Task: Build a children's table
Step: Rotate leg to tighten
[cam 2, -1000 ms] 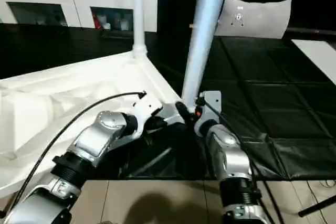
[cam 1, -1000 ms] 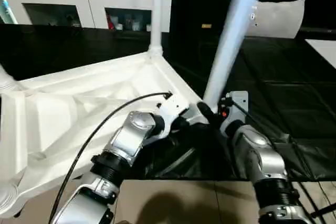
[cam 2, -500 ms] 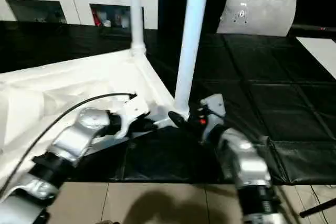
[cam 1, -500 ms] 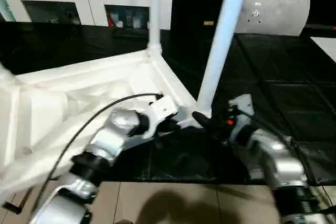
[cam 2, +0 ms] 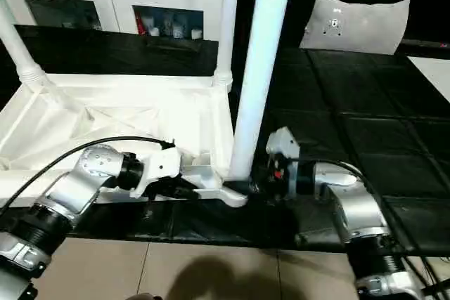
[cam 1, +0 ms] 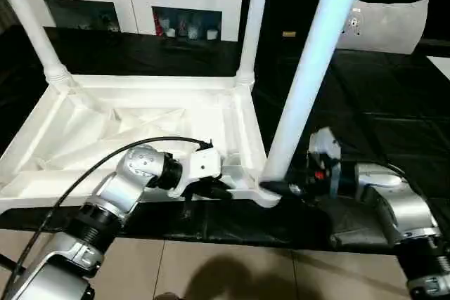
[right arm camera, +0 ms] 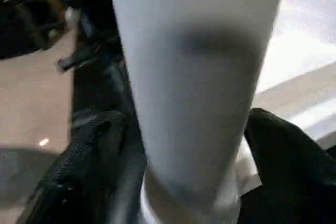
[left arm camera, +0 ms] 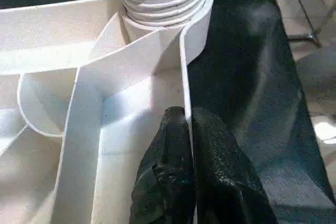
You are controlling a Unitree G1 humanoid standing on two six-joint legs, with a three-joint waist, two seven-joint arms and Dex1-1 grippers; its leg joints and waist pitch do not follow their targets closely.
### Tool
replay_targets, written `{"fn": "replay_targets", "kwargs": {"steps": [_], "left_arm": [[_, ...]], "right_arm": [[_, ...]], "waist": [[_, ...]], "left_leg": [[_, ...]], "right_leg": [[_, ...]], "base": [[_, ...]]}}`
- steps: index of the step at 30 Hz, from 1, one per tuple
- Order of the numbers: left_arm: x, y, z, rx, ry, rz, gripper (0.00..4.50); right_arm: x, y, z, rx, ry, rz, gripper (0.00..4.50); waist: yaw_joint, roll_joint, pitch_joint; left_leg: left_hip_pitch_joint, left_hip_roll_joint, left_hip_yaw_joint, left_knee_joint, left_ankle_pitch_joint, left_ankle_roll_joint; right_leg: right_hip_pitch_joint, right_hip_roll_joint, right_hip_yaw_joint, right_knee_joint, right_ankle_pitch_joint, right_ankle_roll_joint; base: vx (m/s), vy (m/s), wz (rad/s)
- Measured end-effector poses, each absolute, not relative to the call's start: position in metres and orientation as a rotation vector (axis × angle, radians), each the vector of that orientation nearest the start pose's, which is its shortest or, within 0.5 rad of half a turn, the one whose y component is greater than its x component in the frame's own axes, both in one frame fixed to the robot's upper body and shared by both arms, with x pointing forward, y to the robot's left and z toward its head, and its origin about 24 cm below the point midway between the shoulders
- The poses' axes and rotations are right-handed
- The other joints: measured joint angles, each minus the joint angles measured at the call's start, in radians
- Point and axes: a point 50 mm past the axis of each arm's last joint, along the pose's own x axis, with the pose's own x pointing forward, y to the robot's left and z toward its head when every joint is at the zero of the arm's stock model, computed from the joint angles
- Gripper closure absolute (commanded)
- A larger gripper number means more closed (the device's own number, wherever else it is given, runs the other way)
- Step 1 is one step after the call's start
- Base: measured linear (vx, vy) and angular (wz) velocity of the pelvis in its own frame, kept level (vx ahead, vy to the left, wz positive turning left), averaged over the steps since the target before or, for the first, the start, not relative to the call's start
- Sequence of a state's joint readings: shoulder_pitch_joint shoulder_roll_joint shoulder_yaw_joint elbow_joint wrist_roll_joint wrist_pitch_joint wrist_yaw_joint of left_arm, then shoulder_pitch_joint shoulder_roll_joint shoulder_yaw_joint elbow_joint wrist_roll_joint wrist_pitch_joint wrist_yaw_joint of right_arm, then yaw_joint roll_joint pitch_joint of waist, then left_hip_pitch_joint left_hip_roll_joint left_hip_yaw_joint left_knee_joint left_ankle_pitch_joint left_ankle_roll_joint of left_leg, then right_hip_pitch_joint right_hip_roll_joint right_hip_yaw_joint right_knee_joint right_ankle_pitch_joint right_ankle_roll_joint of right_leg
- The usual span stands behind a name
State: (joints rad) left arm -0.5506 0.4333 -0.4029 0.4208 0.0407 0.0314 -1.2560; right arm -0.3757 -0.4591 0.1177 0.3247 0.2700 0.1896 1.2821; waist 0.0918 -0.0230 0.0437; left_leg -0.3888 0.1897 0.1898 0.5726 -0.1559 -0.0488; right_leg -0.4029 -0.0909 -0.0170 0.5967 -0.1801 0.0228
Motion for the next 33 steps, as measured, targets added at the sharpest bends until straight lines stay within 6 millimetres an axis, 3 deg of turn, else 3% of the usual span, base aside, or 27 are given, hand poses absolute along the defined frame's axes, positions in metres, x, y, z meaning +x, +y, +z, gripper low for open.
{"fn": "replay_targets", "kwargs": {"steps": [16,28,33], "left_arm": [[0.293,0.125,0.06,0.6,0.408,-1.602,4.5],[0.292,0.123,0.059,0.551,0.44,-1.612,4.5],[0.296,0.118,0.057,0.464,0.484,-1.515,4.5]], "right_arm": [[0.279,-0.175,0.068,-0.083,0.348,1.47,2.39],[0.272,-0.174,0.064,-0.033,0.376,1.47,2.54],[0.268,-0.171,0.058,0.04,0.351,1.319,2.54]], "waist": [[0.022,-0.002,0.0],[0.028,-0.004,0.0],[0.023,-0.004,-0.001]], "left_leg": [[0.001,0.002,0.005,0.002,0.0,0.0],[0.001,0.002,0.005,0.003,0.0,0.0],[0.006,0.002,0.007,0.004,0.0,0.0]], "right_leg": [[0.0,0.0,0.001,0.003,0.0,0.0],[0.0,-0.001,0.001,0.004,0.0,0.0],[0.003,-0.002,0.002,0.005,0.0,0.0]], "base": [[0.0,0.0,0.0],[0.0,0.0,0.0],[0.0,0.0,0.0]]}}
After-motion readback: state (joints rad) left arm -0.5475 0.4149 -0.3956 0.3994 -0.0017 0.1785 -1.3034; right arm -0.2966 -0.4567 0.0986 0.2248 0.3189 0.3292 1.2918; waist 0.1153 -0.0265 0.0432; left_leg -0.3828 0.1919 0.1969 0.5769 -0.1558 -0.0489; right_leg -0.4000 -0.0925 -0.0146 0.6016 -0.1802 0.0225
